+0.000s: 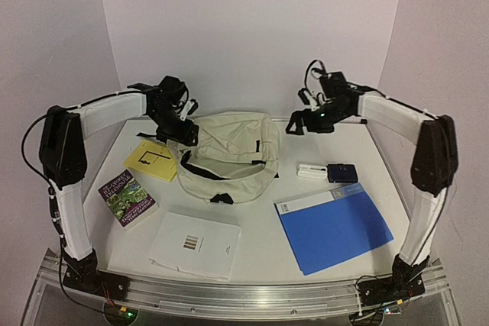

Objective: Pack the student bag
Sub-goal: Adjust the student bag at the center of the board.

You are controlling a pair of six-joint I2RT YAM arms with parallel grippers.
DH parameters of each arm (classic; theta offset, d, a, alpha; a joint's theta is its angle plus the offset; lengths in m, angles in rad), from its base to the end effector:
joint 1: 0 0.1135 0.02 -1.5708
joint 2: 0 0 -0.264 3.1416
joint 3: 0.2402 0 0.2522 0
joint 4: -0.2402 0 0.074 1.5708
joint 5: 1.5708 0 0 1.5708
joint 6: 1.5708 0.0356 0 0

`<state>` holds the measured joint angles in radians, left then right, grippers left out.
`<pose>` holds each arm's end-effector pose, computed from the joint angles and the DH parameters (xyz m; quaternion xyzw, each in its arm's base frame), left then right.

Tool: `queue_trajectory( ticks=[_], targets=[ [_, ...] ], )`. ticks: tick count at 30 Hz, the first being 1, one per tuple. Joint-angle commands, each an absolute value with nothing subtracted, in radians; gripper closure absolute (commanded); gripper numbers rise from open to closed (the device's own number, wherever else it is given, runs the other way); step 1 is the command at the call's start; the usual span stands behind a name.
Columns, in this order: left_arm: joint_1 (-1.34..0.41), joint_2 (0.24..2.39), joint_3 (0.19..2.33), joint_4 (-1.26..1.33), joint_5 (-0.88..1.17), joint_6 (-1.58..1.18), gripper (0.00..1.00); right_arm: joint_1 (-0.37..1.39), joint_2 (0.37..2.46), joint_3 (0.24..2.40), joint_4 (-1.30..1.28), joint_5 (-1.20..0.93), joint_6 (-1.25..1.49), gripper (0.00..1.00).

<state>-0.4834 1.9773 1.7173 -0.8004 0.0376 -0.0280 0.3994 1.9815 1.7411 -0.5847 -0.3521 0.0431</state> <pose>0.3802 -0.2011 0.2554 0.2230 0.9414 -0.0814 0.2396 0.4103 0.1865 0.2766 -0.2253 0.8911 0.2378 0.3141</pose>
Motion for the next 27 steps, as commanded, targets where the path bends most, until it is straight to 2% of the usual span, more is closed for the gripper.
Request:
queue_trajectory(
  ticks=[1,13,19,27],
  targets=[
    [-0.558,1.805,1.785,-0.872,0.068,-0.059,0.22,0.338,1.724,1.604,-0.732,-0.394,-0.138,0.02],
    [-0.797,1.7,1.731,-0.935,0.059,-0.287,0.14,0.127,1.456,1.287,-0.953,-0.406,-0.408,0.02],
    [-0.881,1.684,1.644,-0.841,0.123,-0.372,0.13,0.034,1.444,1.179,-1.025,-0.361,-0.532,0.02],
    [-1.042,1.847,1.567,-0.664,0.131,-0.484,0.13,-0.097,1.521,1.113,-1.021,-0.321,-0.654,0.02]
  ],
)
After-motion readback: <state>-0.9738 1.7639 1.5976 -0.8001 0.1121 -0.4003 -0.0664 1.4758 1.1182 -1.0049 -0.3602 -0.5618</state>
